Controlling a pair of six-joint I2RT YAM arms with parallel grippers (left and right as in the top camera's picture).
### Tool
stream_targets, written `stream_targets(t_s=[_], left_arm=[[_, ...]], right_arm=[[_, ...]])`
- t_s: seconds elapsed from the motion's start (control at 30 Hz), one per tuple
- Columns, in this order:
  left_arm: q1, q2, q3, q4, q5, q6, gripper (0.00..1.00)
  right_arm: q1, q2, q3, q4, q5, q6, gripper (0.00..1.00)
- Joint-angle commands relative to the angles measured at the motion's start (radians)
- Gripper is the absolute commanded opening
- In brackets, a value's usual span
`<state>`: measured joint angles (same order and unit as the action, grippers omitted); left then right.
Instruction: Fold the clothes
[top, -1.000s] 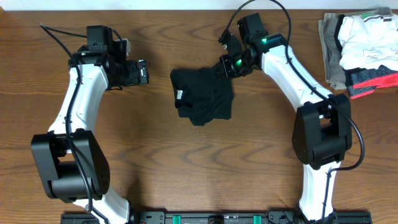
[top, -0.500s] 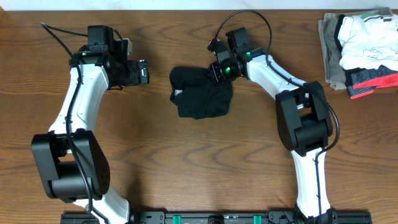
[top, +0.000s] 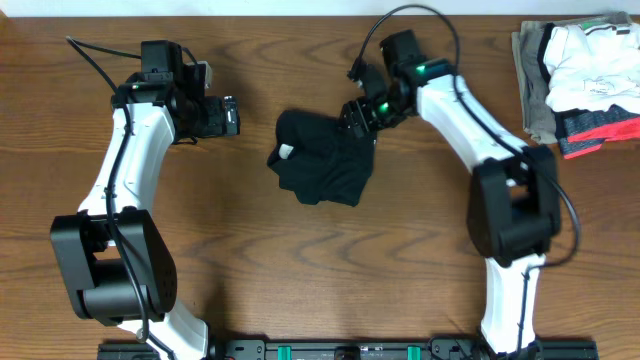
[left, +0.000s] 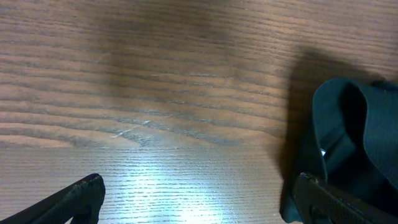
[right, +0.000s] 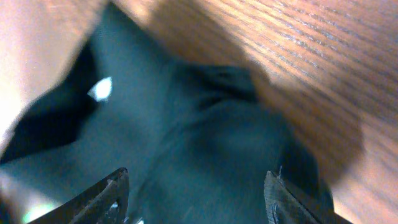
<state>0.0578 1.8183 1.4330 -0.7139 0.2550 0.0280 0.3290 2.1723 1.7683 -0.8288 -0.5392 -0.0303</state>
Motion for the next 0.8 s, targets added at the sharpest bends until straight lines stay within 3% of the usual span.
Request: stream_targets(t_s=[0.0, 0.03, 0.17, 0.23, 0.4, 0.47, 0.53, 0.67, 0.77], left_arm=[[0.002, -0.008, 0.009, -0.003, -0.006, 0.017, 0.98], [0.002, -0.008, 0.009, -0.002, -0.006, 0.017, 0.98], [0.002, -0.008, 0.009, -0.003, -0.006, 0.018, 0.98], [0.002, -0.008, 0.009, -0.003, -0.006, 0.017, 0.98], [0.002, -0.008, 0.009, 0.0, -0.006, 0.017, 0.98], [0.002, -0.008, 0.009, 0.004, -0.006, 0.017, 0.98], [0.002, -0.008, 0.009, 0.009, -0.006, 0.017, 0.98], [0.002, -0.008, 0.009, 0.007, -0.006, 0.017, 0.98], [0.002, -0.008, 0.009, 0.007, -0.006, 0.017, 0.98]], right_arm=[[-0.006, -0.095, 0.019, -0.044, -0.026, -0.031, 0.61], [-0.006, -0.105, 0.019, -0.061, -0.027, -0.031, 0.55], [0.013, -0.113, 0.018, -0.162, -0.026, -0.031, 0.16], [0.027, -0.109, 0.005, -0.212, -0.021, -0.032, 0.04], [0.068, -0.109, -0.067, -0.214, 0.063, -0.031, 0.02], [0.084, -0.109, -0.117, -0.141, 0.068, -0.039, 0.06], [0.104, -0.109, -0.178, -0.047, 0.087, -0.054, 0.18], [0.148, -0.108, -0.315, 0.111, 0.248, -0.054, 0.7], [0.163, -0.101, -0.402, 0.196, 0.307, -0.116, 0.92]])
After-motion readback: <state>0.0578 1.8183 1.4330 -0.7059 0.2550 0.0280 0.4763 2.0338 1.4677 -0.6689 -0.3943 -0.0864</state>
